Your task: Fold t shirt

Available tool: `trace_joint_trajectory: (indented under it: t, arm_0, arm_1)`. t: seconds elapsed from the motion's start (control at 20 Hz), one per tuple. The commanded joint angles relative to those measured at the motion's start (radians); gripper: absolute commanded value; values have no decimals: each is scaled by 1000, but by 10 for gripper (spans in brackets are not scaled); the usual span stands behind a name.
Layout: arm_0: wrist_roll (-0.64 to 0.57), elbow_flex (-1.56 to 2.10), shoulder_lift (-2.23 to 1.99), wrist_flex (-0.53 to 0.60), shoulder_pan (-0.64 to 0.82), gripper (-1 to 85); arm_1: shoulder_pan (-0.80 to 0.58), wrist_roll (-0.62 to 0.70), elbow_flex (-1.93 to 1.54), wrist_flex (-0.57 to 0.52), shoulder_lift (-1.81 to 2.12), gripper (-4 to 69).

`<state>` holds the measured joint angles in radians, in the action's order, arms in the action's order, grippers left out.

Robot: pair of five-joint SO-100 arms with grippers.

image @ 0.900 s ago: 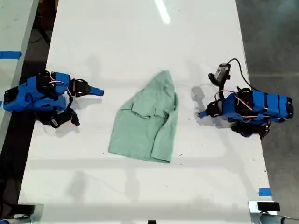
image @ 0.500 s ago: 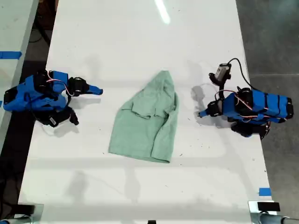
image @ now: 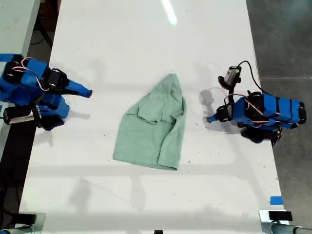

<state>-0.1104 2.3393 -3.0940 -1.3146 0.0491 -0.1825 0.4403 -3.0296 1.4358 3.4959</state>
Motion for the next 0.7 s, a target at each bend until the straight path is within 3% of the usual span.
trace_joint_trajectory:
  t: [0.0,0.15,0.4,0.65]
  arm_0:
    - [44,-566,574,-199,-109,-2]
    - [11,-824,1000,-256,-164,86]
    - [44,-784,1344,-156,-204,192]
    - [141,-647,1433,2,-256,199]
  arm_1:
    - [-11,-6,-32,-21,5,16]
    - [-11,-5,-32,-21,5,16]
    - [-8,-3,-32,-21,5,16]
    - [-8,2,-32,-23,5,16]
